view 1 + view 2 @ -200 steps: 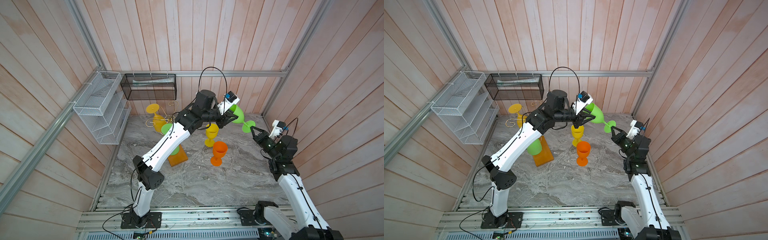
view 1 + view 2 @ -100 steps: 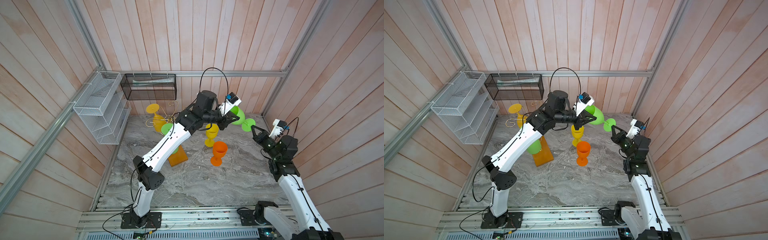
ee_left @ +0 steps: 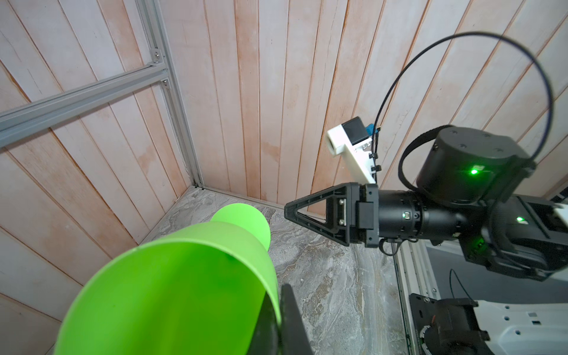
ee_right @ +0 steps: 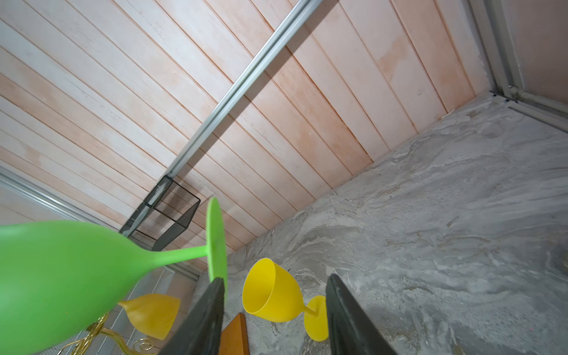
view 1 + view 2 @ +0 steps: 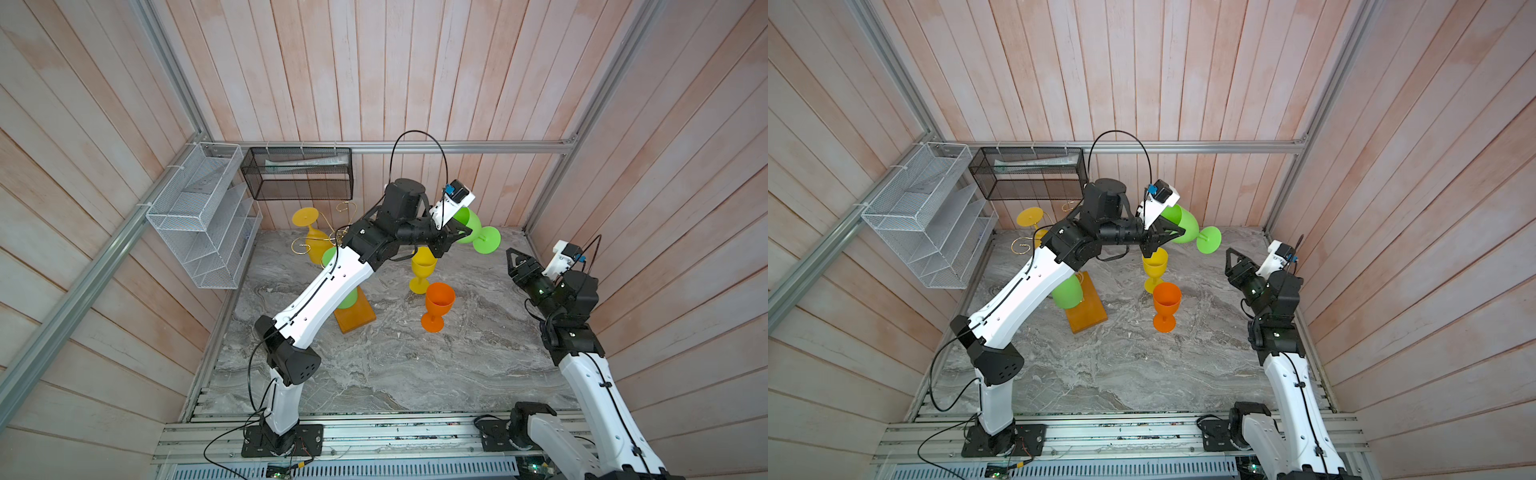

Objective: Take the wine glass off the wine glass rack
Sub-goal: Pick up the wine glass from the wine glass rack, then place the wine glass at the center of the table.

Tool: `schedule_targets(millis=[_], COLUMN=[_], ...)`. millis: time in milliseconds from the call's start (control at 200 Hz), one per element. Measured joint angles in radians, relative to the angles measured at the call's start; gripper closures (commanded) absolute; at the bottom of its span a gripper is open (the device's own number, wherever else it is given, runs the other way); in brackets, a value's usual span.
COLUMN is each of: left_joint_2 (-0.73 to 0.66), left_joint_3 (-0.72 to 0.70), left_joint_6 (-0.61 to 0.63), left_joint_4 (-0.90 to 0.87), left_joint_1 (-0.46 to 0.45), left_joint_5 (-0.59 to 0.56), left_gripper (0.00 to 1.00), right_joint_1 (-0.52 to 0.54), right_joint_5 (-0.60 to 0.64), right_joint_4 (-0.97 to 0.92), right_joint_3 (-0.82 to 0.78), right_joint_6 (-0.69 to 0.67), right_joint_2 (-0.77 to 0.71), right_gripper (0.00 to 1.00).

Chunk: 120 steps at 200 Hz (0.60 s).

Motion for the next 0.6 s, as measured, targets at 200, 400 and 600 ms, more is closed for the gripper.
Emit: schedule_targets(millis=[200,400,600], left_joint_2=[-0.056,-0.125,-0.222], left_joint_3=[-0.018,-0.12,-0.257], left_joint_6=[0.0,0.003,0.003], left_joint_4=[0.005,0.003,-0.006], left_joint_1=[-0.01,-0.038,-0.058], left_joint_5=[-0.019,-0.046,-0.063], left_gripper=[1.0,1.0,1.0], right_joint_1=[-0.002,-0.019,-0.021], right_joint_5=[0.071,0.1,0.111], right_joint_4=[-0.078,-0.117,-0.129], right_joint_3=[0.013,0.014,0.014], right_joint_6=[0.0,0.004,0.005], right_joint_2=[0.022,0.052,0.07], right_gripper=[0.44,0.43,0.43])
